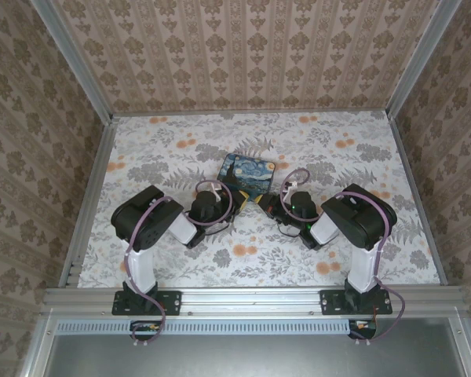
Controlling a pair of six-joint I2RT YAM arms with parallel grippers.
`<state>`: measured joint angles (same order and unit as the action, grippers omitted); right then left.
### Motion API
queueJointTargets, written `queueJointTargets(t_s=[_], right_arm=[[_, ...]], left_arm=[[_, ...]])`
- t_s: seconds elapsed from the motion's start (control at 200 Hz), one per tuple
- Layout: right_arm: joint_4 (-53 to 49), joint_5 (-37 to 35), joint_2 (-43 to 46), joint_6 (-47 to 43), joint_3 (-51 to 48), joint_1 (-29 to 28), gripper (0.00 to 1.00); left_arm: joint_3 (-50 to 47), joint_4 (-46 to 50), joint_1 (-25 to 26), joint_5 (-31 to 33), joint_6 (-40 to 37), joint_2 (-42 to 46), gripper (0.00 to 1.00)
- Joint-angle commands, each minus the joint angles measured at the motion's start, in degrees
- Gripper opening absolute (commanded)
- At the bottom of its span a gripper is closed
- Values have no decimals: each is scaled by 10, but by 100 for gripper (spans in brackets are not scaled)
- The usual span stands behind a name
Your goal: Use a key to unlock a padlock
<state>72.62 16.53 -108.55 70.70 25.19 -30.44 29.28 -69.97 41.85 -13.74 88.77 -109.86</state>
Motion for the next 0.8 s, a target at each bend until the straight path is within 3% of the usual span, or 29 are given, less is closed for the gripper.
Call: queueJointTargets(t_s=[0.0, 0.17, 0.38, 0.795], right_arm=[[33, 30, -3, -44, 43, -2, 0], [-6, 36, 10, -193, 30, 9, 0], [2, 40, -4, -267, 43, 11, 0], [36, 44, -33, -168, 73, 25, 0]], left_arm=[[5, -45, 34, -138, 14, 17, 0], [1, -45, 32, -148, 20, 25, 0], [4, -45, 32, -159, 29, 23, 0], [11, -45, 31, -189, 36, 1, 0]])
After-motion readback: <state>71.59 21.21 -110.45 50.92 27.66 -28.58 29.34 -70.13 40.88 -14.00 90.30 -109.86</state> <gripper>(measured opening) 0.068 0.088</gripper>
